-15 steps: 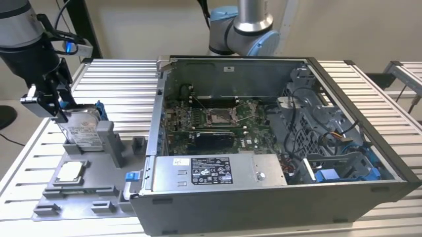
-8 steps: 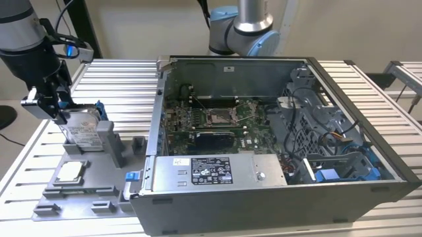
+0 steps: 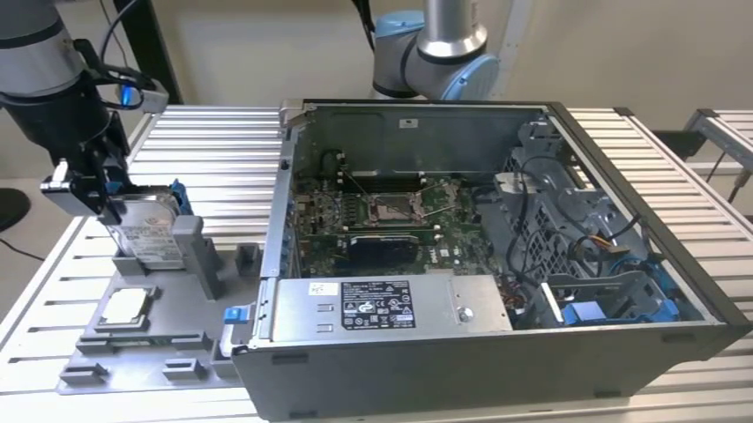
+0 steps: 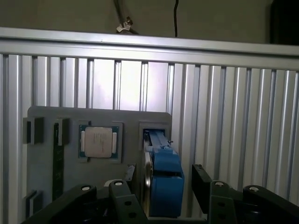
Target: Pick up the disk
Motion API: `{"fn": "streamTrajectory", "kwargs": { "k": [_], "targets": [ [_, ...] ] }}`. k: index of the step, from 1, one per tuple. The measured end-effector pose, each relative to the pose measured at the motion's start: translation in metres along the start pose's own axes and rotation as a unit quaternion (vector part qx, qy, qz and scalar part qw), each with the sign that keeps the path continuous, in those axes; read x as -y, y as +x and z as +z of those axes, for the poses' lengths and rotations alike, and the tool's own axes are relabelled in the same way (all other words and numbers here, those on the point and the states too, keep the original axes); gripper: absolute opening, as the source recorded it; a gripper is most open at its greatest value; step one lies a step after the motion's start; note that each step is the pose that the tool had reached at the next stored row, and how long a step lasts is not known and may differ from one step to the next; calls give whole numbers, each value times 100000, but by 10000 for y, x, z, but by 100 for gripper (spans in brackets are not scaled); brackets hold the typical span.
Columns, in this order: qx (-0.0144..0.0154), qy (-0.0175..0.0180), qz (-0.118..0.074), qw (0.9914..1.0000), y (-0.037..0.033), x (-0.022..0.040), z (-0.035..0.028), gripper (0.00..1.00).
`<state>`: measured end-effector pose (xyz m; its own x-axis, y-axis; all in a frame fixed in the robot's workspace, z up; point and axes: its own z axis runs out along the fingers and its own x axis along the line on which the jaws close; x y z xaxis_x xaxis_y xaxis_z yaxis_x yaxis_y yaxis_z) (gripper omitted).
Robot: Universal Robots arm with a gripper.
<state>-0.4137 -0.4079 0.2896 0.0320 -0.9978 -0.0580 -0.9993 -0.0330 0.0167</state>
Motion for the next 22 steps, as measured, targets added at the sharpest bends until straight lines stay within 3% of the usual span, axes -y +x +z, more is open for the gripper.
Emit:
{"fn": "streamTrajectory", "kwargs": {
  "k": [8,22],
  "targets": [
    [128,0,0,100000,3,1,46,100],
    [153,-5,-2,100000,4,1,68,100]
  ]
}}
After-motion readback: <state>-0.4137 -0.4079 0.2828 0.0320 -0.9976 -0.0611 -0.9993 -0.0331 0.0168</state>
